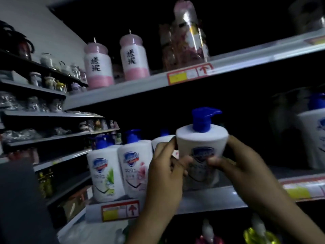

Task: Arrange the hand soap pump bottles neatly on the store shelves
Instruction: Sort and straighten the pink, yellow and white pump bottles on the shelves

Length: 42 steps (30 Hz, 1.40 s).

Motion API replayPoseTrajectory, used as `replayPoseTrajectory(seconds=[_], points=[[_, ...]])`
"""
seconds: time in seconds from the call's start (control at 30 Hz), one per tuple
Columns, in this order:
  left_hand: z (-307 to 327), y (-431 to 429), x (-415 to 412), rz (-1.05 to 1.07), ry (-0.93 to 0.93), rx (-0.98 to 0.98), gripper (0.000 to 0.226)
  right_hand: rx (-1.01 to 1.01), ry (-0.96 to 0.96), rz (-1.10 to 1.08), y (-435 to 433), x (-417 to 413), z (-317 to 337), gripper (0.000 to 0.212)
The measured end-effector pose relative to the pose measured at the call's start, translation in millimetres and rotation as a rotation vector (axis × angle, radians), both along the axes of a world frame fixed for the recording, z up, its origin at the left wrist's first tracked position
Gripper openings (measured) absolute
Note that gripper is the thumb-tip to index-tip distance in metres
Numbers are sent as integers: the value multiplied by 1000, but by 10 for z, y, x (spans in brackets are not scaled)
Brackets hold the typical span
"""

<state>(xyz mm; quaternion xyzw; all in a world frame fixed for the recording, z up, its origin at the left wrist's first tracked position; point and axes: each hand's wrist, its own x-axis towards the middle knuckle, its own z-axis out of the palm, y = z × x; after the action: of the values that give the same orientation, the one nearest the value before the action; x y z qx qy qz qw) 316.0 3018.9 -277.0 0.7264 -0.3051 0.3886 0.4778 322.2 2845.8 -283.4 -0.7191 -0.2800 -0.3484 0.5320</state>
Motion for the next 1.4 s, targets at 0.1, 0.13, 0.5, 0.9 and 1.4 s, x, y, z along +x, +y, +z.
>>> replayPoseTrajectory(seconds=[0.1,0.13,0.5,0.9,1.4], points=[[23,173,178,89,14,-69,42,-66,17,58,319,245,75,42],[-5,214,247,126,24,-78,41,-66,32,59,347,359,77,44],[-440,121,443,486,238,73,66,-222,106,-31,532,604,-141,57],[-988,609,499,852,-144,-198,66,-393,255,-44,740,621,-270,78],[-1658,111,-12,607,-178,356,38,-597,-322,-629,237,111,-1111,35]])
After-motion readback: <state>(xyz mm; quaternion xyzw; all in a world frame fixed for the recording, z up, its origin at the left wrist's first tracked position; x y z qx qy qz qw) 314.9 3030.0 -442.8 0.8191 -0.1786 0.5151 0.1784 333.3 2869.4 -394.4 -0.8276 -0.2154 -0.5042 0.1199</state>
